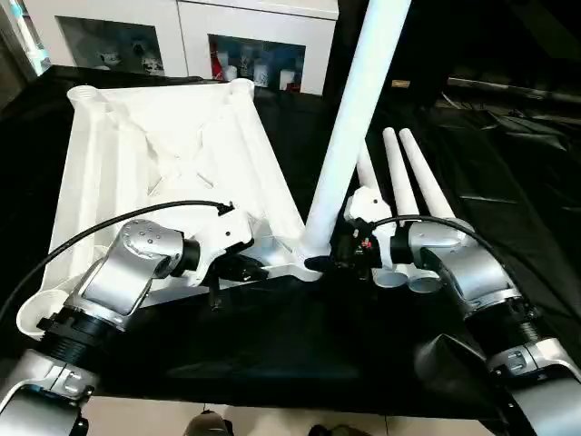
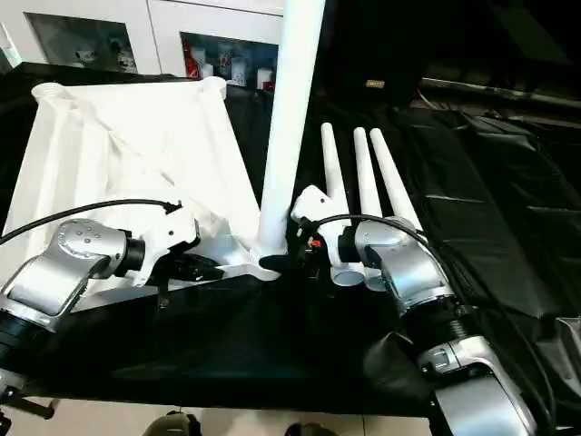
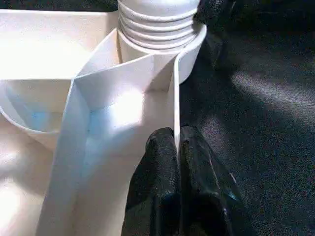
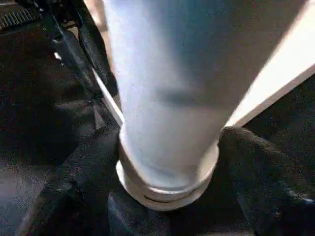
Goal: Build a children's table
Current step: Rotate leg to tighten
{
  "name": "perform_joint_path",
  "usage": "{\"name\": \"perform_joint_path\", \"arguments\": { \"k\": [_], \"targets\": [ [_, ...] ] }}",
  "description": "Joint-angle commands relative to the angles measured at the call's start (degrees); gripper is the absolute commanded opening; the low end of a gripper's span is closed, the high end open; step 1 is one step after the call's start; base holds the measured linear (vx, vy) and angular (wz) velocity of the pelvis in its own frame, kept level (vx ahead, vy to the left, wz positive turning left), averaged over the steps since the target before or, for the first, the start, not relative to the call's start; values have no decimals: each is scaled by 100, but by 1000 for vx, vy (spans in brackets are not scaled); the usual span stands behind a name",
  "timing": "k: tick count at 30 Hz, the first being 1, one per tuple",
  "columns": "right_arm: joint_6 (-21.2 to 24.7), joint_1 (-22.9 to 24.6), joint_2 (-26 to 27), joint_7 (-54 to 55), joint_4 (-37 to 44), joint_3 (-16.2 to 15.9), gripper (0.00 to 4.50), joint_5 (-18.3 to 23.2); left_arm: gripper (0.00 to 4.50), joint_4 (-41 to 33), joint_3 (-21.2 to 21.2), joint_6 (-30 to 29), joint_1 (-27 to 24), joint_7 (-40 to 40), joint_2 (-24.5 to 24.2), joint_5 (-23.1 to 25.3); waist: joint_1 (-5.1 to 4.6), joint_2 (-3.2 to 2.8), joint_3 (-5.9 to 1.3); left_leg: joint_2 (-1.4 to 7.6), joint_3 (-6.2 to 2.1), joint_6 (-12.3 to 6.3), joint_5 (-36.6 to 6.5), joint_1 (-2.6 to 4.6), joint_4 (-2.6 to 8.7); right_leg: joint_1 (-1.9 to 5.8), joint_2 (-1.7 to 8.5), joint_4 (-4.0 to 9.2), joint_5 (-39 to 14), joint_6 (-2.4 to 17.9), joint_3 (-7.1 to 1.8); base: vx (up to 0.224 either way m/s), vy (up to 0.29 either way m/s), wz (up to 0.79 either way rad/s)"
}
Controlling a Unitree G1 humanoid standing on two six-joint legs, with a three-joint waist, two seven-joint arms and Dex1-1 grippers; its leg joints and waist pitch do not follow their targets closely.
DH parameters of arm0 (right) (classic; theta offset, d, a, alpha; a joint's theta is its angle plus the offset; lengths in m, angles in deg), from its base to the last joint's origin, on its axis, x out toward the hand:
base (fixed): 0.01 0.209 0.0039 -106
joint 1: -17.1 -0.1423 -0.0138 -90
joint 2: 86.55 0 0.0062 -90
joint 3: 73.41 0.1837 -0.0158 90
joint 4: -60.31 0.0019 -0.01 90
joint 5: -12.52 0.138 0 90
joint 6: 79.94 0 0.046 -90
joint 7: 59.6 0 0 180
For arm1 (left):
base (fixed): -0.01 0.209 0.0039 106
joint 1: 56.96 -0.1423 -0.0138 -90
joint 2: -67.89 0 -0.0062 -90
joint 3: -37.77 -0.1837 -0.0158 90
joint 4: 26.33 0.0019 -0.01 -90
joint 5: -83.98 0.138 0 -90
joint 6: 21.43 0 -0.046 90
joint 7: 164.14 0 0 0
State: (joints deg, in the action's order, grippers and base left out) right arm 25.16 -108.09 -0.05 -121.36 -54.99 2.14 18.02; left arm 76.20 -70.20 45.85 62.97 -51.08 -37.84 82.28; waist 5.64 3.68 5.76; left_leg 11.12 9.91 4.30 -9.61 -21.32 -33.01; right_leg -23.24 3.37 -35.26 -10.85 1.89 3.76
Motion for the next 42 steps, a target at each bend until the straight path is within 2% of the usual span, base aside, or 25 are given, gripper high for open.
{"name": "perform_joint_path", "arguments": {
  "k": [1, 6, 15, 17, 18, 19, 22, 25, 26, 27, 28, 29, 30, 31, 33, 35, 36, 39, 41, 42],
  "targets": [
    [58, 39, -43, 5, 85, -8, 308, 59, 0, -262, -154, 23, 2, -235, 17, -149, -11, -69, -426, 237, -45, -210, -703, 100, 360, 319, 485, 333, -578, 1281, -319, 0, 0, 0],
    [38, 51, -30, -52, 30, -58, 273, 30, 0, -254, -149, 33, -8, -245, 3, -124, -4, -71, -451, 231, -42, -233, -592, 98, 344, 333, 485, 306, -383, 1314, -318, 0, 0, 0],
    [3, 59, 83, 194, -173, -4, 265, -68, 0, -204, -120, 17, -15, -140, 16, -76, 4, -70, -471, 230, -39, -227, -543, 100, 330, 334, 487, 291, -335, 1334, -317, 0, 0, 0],
    [9, -35, 295, 821, -570, 170, 265, -159, 0, -31, -46, -42, 58, 208, 145, 33, -15, -70, -453, 229, -38, -171, -651, 94, 340, 323, 493, 310, -491, 1325, -319, 0, 0, 0],
    [40, -140, 554, 1577, -996, 380, 265, -223, 0, 239, 67, -129, 189, 757, 357, 192, -36, -73, -427, 225, -42, -76, -868, 102, 358, 306, 502, 356, -866, 1277, -320, 0, 0, 0],
    [53, -173, 646, 1823, -1128, 450, 265, -234, 0, 343, 113, -172, 244, 965, 439, 247, -65, -63, -406, 214, -54, 60, -1129, 120, 373, 298, 505, 412, -1396, 1166, -317, 0, 0, 0],
    [219, -350, 1091, 2910, -1651, 775, 264, -178, 0, 726, 254, -416, 453, 1716, 803, 397, -91, -75, -413, 214, -81, 217, -1272, 126, 385, 289, 524, 455, -1871, 970, -323, 0, 0, 0],
    [260, -647, 1686, 4272, -2367, 1089, 264, -95, 0, 1086, 370, -864, 679, 2591, 1372, 519, -122, -85, -416, 207, -82, 248, -1284, 128, 381, 264, 511, 449, -1761, 951, -331, 0, 0, 0],
    [247, -682, 1750, 4406, -2443, 1125, 264, -75, 0, 1124, 379, -887, 702, 2684, 1438, 532, -127, -115, -422, 204, -76, 254, -1303, 140, 373, 251, 508, 445, -1739, 961, -337, 0, 0, 0],
    [194, -769, 1900, 4700, -2619, 1210, 264, -20, 0, 1176, 394, -951, 750, 2889, 1613, 554, -147, -83, -414, 199, -72, 271, -1383, 147, 372, 241, 509, 469, -1849, 942, -334, 0, 0, 0],
    [94, -863, 2055, 4986, -2803, 1297, 264, 26, 0, 1234, 427, -978, 798, 3184, 1824, 584, -127, -85, -413, 197, -81, 264, -1481, 158, 375, 239, 502, 483, -1961, 852, -328, 0, 0, 0],
    [17, -934, 2181, 5134, -2930, 1354, 264, 67, 0, 1277, 461, -991, 839, 3432, 2009, 607, -133, -89, -411, 204, -79, 253, -1481, 133, 379, 232, 504, 475, -1900, 834, -334, 0, 0, 0],
    [-56, -1004, 2289, 5201, -3047, 1409, 264, 84, 0, 1327, 471, -982, 876, 3598, 2161, 634, -126, -71, -422, 196, -81, 243, -1465, 133, 376, 244, 496, 475, -1854, 813, -322, 0, 0, 0],
    [-110, -1053, 2379, 5214, -3111, 1449, 298, 100, 0, 1409, 467, -918, 916, 3716, 2287, 650, -115, -81, -428, 200, -79, 226, -1437, 149, 375, 228, 485, 462, -1742, 800, -324, 0, 0, 0],
    [-190, -1131, 2466, 5223, -3172, 1469, 333, 48, 0, 1526, 417, -786, 979, 3759, 2410, 644, -83, -78, -425, 199, -76, 178, -1405, 133, 382, 240, 481, 454, -1593, 777, -323, 0, 0, 0],
    [-232, -1173, 2463, 5231, -3206, 1478, 335, 34, 0, 1567, 390, -677, 1005, 3753, 2406, 655, -73, -81, -437, 195, -76, 127, -1309, 114, 382, 252, 480, 433, -1347, 802, -322, 0, 0, 0],
    [-363, -1229, 2397, 5262, -3233, 1451, 350, -41, 0, 1645, 345, -457, 1048, 3653, 2366, 658, -72, -81, -443, 187, -72, 108, -1286, 109, 381, 261, 476, 433, -1303, 814, -320, 0, 0, 0],
    [-563, -1290, 2318, 5340, -3243, 1469, 375, -93, 0, 1724, 353, -340, 1091, 3604, 2346, 672, -65, -81, -451, 186, -64, 89, -1236, 98, 369, 265, 495, 436, -1336, 814, -321, 0, 0, 0],
    [-714, -1319, 2182, 5382, -3119, 1482, 375, -157, 0, 1833, 347, -139, 1138, 3555, 2331, 696, -59, -87, -462, 188, -64, 82, -1249, 104, 369, 267, 493, 440, -1396, 802, -319, 0, 0, 0],
    [-777, -1239, 2001, 5268, -2748, 1423, 375, -270, 0, 2010, 357, 150, 1219, 3568, 2310, 737, -45, -112, -478, 184, -65, 84, -1217, 108, 365, 269, 489, 442, -1386, 801, -315, 0, 0, 0]
  ]
}}
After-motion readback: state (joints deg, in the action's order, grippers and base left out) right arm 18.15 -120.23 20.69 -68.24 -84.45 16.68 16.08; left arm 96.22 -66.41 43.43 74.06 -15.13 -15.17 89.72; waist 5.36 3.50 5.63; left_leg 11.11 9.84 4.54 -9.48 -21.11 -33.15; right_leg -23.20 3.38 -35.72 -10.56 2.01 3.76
